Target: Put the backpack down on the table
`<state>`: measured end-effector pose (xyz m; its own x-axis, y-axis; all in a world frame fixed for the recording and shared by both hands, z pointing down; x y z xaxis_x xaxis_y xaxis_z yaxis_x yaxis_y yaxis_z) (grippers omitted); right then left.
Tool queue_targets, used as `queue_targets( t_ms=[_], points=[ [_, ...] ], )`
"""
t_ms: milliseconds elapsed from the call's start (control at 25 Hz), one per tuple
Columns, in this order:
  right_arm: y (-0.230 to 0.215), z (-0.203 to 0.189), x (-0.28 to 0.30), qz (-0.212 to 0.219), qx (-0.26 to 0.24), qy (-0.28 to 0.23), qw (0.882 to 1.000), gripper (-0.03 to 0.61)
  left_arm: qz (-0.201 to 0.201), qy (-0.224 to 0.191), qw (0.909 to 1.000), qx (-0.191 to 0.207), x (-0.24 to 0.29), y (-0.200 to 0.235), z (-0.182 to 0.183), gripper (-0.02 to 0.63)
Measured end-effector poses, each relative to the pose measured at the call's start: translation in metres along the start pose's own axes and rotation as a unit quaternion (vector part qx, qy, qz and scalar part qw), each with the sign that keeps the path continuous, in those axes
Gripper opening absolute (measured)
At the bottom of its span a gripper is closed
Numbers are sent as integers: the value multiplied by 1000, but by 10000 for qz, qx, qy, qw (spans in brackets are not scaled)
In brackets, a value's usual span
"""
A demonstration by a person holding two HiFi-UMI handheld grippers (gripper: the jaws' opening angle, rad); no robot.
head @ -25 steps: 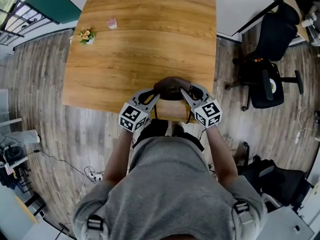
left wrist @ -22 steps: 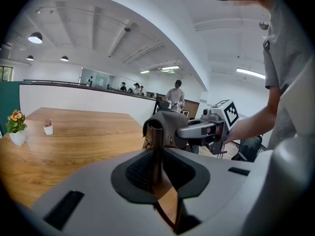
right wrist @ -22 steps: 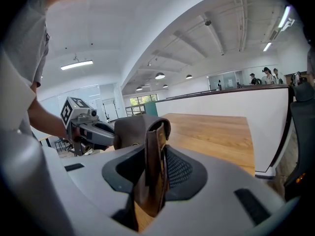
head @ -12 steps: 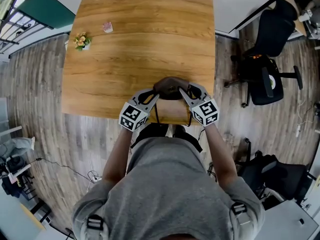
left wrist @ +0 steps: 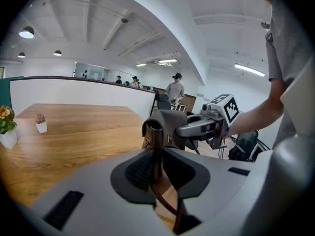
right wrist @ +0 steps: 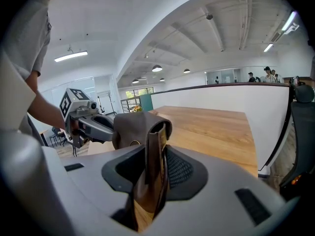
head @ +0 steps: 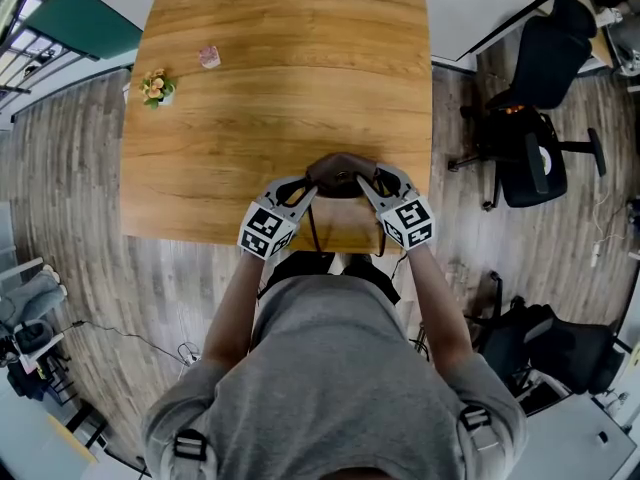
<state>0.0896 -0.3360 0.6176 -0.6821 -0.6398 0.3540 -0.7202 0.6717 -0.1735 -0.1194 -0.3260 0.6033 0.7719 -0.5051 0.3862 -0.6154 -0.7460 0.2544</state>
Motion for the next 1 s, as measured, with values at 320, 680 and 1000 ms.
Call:
queue_targets(
  t_ms=[320,680,1000],
  points=[
    [-3,-10,4,-9,-13,210,9998,129,-65,183,9998,24,5,2,-9,72],
    [-5,-19,2,11,99,250,9996,141,-70,175,9998,-26,6,-1,-15,81],
    [-6,-24,0,68,407,120,9991,224,9,136,9998,-155,6,-3,-19,112]
  ],
)
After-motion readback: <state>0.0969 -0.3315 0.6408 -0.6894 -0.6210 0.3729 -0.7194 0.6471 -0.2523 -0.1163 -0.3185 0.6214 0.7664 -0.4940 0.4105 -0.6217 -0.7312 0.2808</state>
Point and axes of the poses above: the fingertips, and each gripper's own axes: x forward along the fingers, y to its left, z out of its top, the point moved 7 cm from there along -x, backward along the fingers, and after that the axes turned 6 degrees about -y, right-handed, at the moved point
